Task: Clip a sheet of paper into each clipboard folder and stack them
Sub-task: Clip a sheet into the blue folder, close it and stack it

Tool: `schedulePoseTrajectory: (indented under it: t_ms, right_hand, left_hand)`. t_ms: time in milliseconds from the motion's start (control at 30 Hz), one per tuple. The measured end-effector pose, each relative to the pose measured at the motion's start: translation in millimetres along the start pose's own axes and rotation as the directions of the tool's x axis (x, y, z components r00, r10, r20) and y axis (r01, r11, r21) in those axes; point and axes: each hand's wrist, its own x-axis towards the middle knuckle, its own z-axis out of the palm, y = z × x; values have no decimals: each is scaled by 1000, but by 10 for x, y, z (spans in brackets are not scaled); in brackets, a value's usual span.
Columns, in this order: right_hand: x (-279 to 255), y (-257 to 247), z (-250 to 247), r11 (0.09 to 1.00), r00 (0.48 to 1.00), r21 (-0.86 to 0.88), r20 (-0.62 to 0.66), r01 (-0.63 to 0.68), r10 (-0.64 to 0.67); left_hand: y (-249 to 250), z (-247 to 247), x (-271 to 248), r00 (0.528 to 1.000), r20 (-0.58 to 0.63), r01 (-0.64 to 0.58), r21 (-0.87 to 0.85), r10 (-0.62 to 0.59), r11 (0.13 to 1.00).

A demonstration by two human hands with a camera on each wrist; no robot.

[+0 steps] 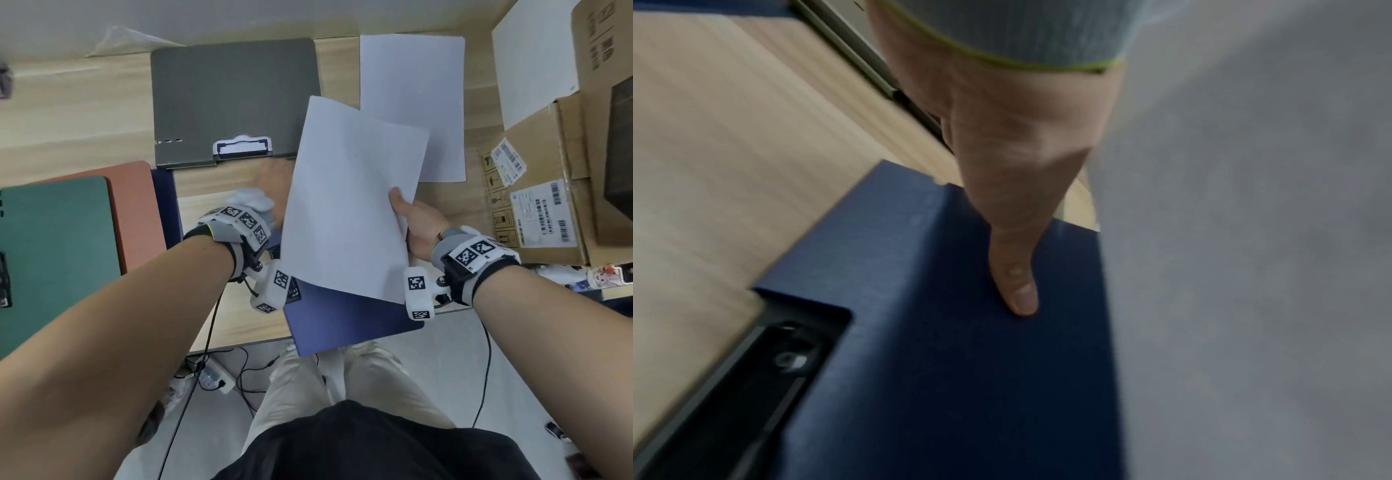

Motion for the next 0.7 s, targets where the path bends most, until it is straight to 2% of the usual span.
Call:
schedulePoseTrajectory:
  t_ms: [67, 100, 133, 167, 200, 233, 267, 300, 367, 400, 467, 600, 700]
  right_hand:
    - [-15, -26, 15, 1000, 999, 26, 30, 9, -10]
    - [-15, -44, 1, 999, 999, 29, 32, 19, -19]
    - [-17, -64, -22, 999, 999, 27, 13, 30, -30]
    - [-9, -78, -78, 999, 999, 25, -24, 44, -43]
    - [-10, -100, -154, 998, 996, 12, -75, 56, -55]
    - [17, -107, -257, 998, 987, -29, -147, 64, -67]
    - [58, -94, -378, 995, 972, -89, -223, 54, -72]
    - [105, -68, -507, 987, 951, -159, -301, 20, -68]
    - [145, -23, -727, 943, 914, -323, -402, -85, -55]
    - [126, -14, -806, 914, 901, -386, -430, -129, -55]
    - [101, 2, -909, 885, 892, -438, -448, -159, -62]
    - [153, 64, -954, 853, 912, -506, -398, -127, -100]
    - [289, 119, -879, 829, 935, -554, -330, -76, -135]
  left_hand:
    - [-55, 77, -42, 999, 26, -30, -79, 32, 996]
    - [-188, 39, -8, 998, -45, -55, -109, 50, 993]
    - [-204, 51, 53, 978, -201, 8, -206, -51, 978]
    - [-163, 14, -29, 992, -112, 22, -259, -52, 966]
    - [-78, -129, -171, 999, 30, 52, -264, -45, 963]
    - [25, -153, -54, 999, -21, -53, -282, 49, 958]
    - [81, -189, -10, 996, -10, -84, -304, 86, 949]
    - [-29, -267, -73, 987, 65, -114, -351, 145, 929]
    - [-86, -327, -57, 994, -17, -102, -403, 104, 910]
    - [-126, -373, -72, 994, -18, -108, -444, 111, 889]
    - [-129, -504, -78, 992, 10, -101, -532, 125, 841]
    - [-50, -888, -203, 990, -80, -143, -623, 119, 769]
    - [94, -1214, -306, 998, -61, -38, -773, -15, 633]
